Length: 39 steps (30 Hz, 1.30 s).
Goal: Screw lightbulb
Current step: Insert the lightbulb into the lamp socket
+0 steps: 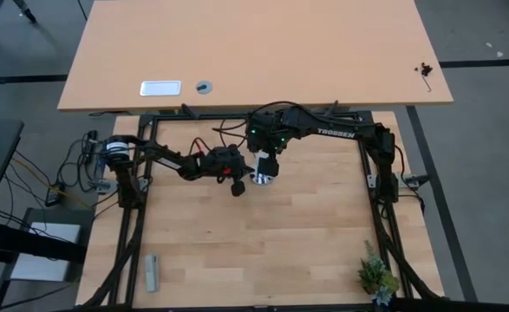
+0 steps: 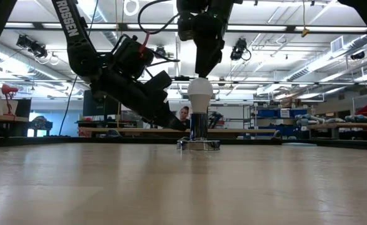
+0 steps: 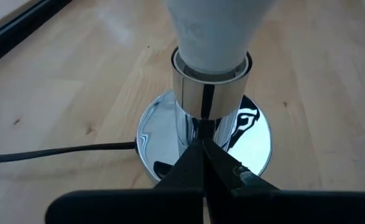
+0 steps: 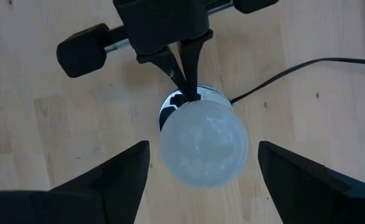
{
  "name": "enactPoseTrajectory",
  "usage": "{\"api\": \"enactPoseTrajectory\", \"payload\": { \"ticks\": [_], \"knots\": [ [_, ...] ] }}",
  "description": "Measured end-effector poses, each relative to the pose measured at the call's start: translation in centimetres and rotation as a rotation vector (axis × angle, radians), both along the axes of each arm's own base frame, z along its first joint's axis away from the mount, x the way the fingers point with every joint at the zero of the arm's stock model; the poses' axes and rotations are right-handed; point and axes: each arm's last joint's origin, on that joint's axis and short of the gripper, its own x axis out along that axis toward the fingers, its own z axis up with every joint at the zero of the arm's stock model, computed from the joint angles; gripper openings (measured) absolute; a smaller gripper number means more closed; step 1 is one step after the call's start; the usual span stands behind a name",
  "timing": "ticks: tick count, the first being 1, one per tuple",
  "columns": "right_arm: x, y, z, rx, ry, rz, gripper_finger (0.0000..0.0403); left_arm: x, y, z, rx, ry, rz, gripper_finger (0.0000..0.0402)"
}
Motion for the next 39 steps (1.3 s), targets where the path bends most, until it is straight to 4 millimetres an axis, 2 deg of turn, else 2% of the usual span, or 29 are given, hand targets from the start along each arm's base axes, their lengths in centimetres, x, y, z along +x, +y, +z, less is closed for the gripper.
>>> {"api": "enactPoseTrajectory", "payload": {
  "ticks": [16, 25, 39],
  "knots": [
    [0.0, 0.0, 0.0, 0.005, 0.003, -0.010, 0.0305, 0.0, 0.0, -0.2, 0.018, 0.021, -0.011, 0.0000],
    [0.0, 0.0, -0.1, 0.007, 0.007, -0.011, 0.0305, 1.8, 0.5, -1.2, 0.013, 0.059, -0.014, 0.0000],
    [-0.1, 0.0, -0.1, 0.007, 0.018, -0.002, 0.0302, 1.6, 0.4, -1.5, 0.002, 0.091, -0.009, 0.0000]
  ]
}}
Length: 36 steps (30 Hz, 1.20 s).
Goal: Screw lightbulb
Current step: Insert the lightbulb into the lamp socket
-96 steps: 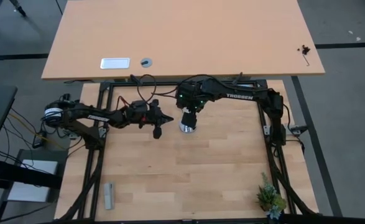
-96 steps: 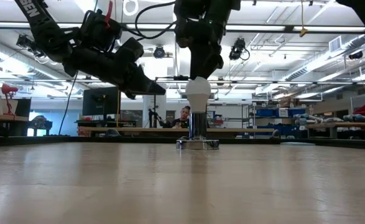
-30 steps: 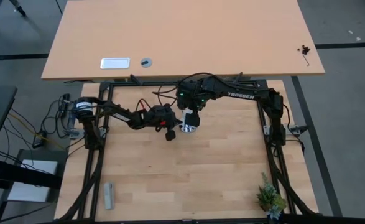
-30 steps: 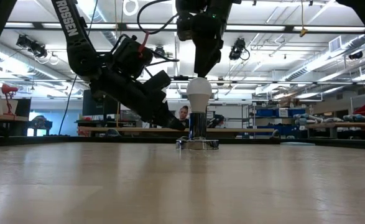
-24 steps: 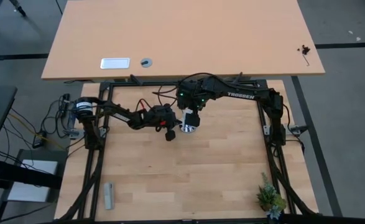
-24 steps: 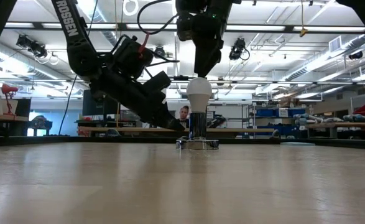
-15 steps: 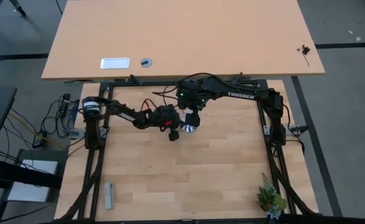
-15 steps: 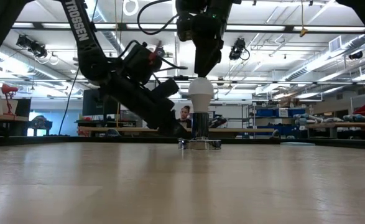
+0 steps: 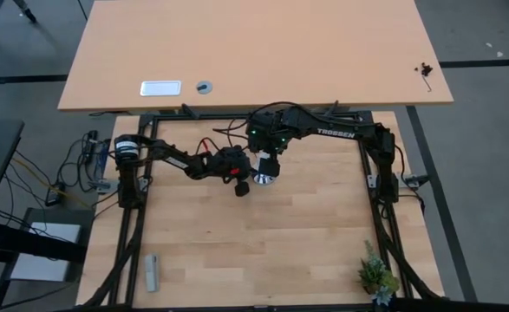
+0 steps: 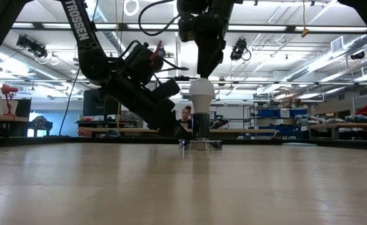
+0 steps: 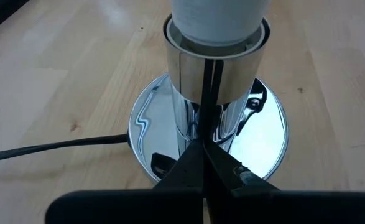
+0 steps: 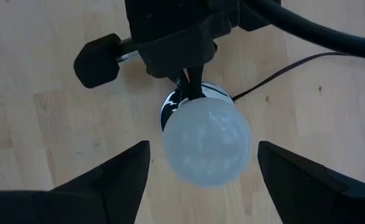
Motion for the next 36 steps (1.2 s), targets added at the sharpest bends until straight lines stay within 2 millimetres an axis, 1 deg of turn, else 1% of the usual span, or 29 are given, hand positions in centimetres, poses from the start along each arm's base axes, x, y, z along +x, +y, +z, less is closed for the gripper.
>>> {"api": "enactPoseTrajectory", "payload": {
  "ticks": [4, 8, 14, 17, 19, 22, 26, 29, 32, 33, 36],
  "knots": [
    [0.1, -0.2, 0.0, -0.003, -0.015, -0.003, 0.0297, 0.0, 0.0, 0.0, -0.004, -0.005, -0.007, 0.0000],
    [0.0, -0.8, 0.0, 0.004, -0.017, -0.031, 0.0296, 0.0, -0.1, 0.0, -0.007, -0.007, -0.015, 0.0000],
    [-0.2, -1.3, 0.0, 0.018, -0.021, -0.050, 0.0307, 0.0, -0.1, 0.0, -0.005, -0.007, -0.021, 0.0000],
    [0.3, -1.3, -0.7, 0.035, -0.013, -0.044, 0.0314, 0.0, -0.1, 0.0, 0.011, -0.004, -0.032, 0.0000],
    [0.6, -1.3, -1.6, 0.041, 0.019, -0.031, 0.0316, 0.0, -0.1, -0.1, 0.013, -0.003, -0.034, 0.0000],
    [0.9, -1.2, -2.4, 0.044, 0.051, -0.010, 0.0316, 0.0, -0.1, 0.0, 0.014, -0.006, -0.034, 0.0000],
    [1.0, -1.1, -2.9, 0.048, 0.072, 0.001, 0.0310, 0.0, -0.1, -0.1, 0.014, -0.005, -0.035, 0.0000],
    [1.1, -1.2, -3.0, 0.062, 0.077, -0.046, 0.0301, 0.0, -0.1, -0.1, 0.013, -0.006, -0.035, 0.0000],
    [1.1, -1.2, -3.0, 0.081, 0.078, -0.130, 0.0292, 0.0, -0.1, -0.1, 0.013, -0.007, -0.034, 0.0000],
    [1.1, -1.2, -3.0, 0.091, 0.078, -0.169, 0.0291, 0.0, -0.1, -0.1, 0.013, -0.007, -0.034, 0.0000],
    [1.1, -1.2, -3.0, 0.139, 0.075, -0.358, 0.0294, 0.0, -0.1, 0.0, 0.012, -0.007, -0.034, 0.0000]
  ]
}}
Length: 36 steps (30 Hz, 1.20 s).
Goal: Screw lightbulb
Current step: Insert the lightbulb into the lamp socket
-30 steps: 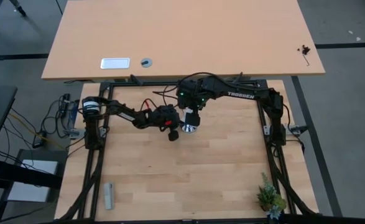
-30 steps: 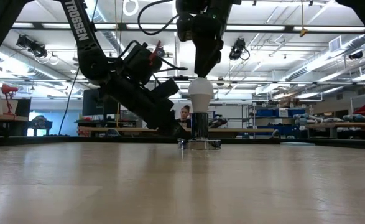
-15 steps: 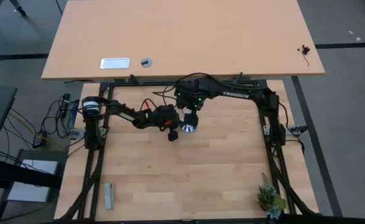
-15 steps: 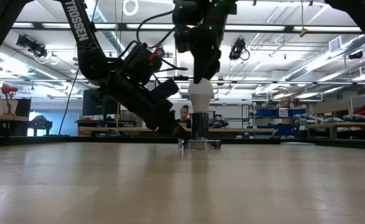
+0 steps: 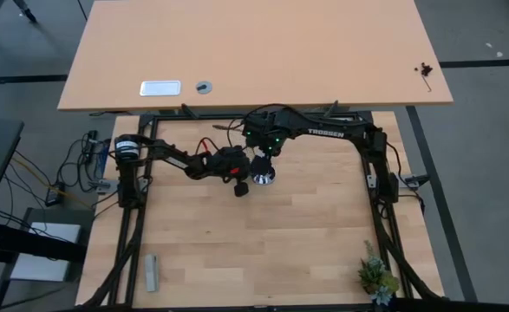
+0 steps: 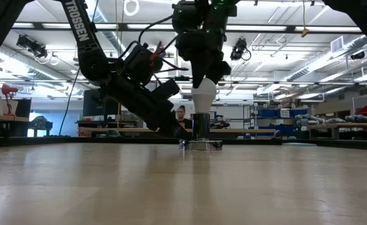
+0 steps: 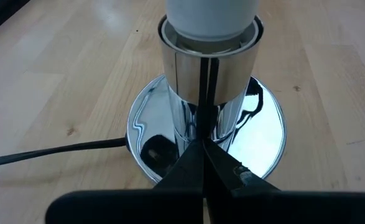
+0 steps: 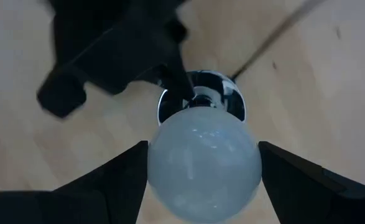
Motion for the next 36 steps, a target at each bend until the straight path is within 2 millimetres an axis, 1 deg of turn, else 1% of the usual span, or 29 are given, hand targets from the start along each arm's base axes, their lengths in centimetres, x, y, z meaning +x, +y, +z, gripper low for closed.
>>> {"api": "enactPoseTrajectory", "payload": {
  "ticks": [2, 5, 8, 11, 14, 20, 24, 28, 32, 36],
  "knots": [
    [-0.01, -0.02, -0.02, 0.019, 0.003, -0.079, 0.0301, 0.00, 0.00, 0.00, 0.000, 0.000, 0.000, 0.0000],
    [-0.05, 0.01, -0.03, 0.022, 0.006, -0.076, 0.0316, 0.00, 0.00, 0.00, 0.000, 0.000, 0.000, 0.0000],
    [-0.10, 0.01, -0.06, 0.005, 0.011, -0.011, 0.0334, 0.00, 0.00, 0.00, 0.000, 0.000, 0.000, 0.0000],
    [-0.16, -0.04, 0.46, -0.034, 0.014, 0.051, 0.0350, 0.00, -0.01, 0.00, -0.002, -0.001, -0.003, 0.0000],
    [-0.17, -0.12, 0.56, -0.078, 0.018, 0.128, 0.0362, 0.01, -0.02, 0.01, -0.004, -0.002, -0.006, 0.0000],
    [-0.49, -0.04, 0.51, -0.125, 0.052, 0.394, 0.0378, 0.02, -0.02, 0.01, -0.005, -0.005, -0.008, 0.0000],
    [-0.48, -0.03, 0.52, -0.141, 0.049, 0.487, 0.0377, 0.03, -0.02, 0.03, -0.005, -0.006, -0.008, 0.0000],
    [-0.41, -0.01, 0.54, -0.137, 0.037, 0.510, 0.0368, 0.03, -0.03, 0.03, -0.005, -0.008, -0.009, 0.0000],
    [-0.08, 0.27, 0.21, -0.088, -0.004, 0.455, 0.0349, 0.03, -0.03, 0.03, -0.005, -0.008, -0.009, 0.0000],
    [0.28, 0.81, -0.13, -0.068, -0.014, 0.371, 0.0316, 0.03, -0.03, 0.04, -0.006, -0.008, -0.009, 0.0000]
  ]
}}
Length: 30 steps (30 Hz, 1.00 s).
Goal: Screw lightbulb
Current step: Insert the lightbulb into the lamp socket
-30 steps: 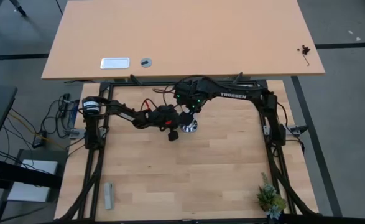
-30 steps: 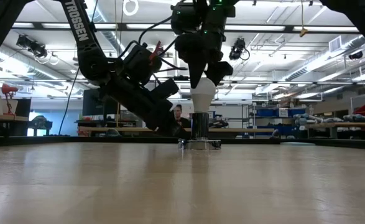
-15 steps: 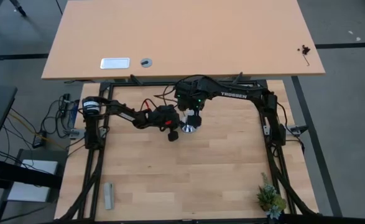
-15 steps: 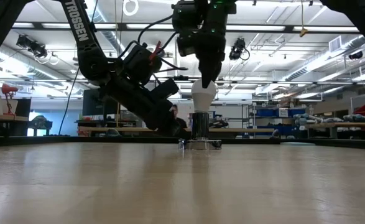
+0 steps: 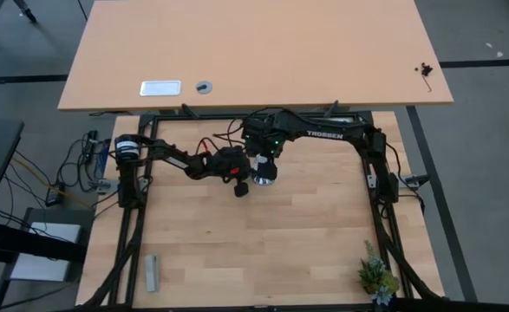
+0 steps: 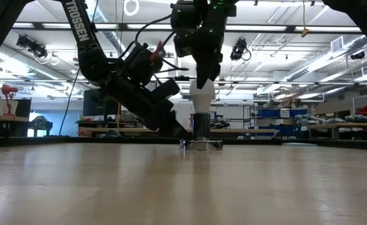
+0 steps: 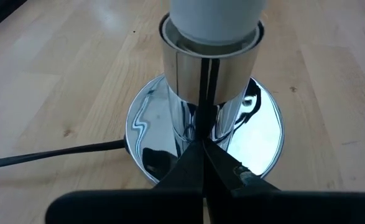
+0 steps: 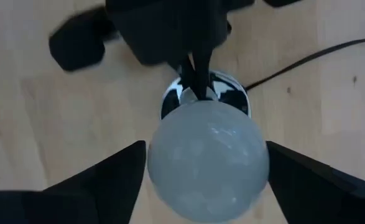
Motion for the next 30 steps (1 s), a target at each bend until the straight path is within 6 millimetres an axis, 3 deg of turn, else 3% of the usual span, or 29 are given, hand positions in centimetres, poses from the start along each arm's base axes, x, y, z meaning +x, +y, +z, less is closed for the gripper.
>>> {"api": "enactPoseTrajectory", "payload": {
  "ticks": [7, 19, 25, 30],
  "knots": [
    [0.4, 0.9, -0.1, -0.026, -0.008, -0.036, 0.0289, 0.0, 0.0, 0.0, -0.004, 0.000, -0.001, 0.0000],
    [0.6, 1.1, 1.1, -0.071, -0.029, -0.011, 0.0376, 0.0, 0.0, 0.0, -0.005, -0.001, -0.002, 0.0000],
    [0.2, 1.2, 2.6, -0.117, -0.022, 0.177, 0.0383, 0.0, 0.0, 0.0, -0.007, -0.001, -0.002, 0.0000],
    [-0.1, 1.3, 2.5, -0.128, 0.002, 0.290, 0.0368, 0.0, 0.0, 0.0, -0.009, -0.001, -0.002, 0.0000]
  ]
}}
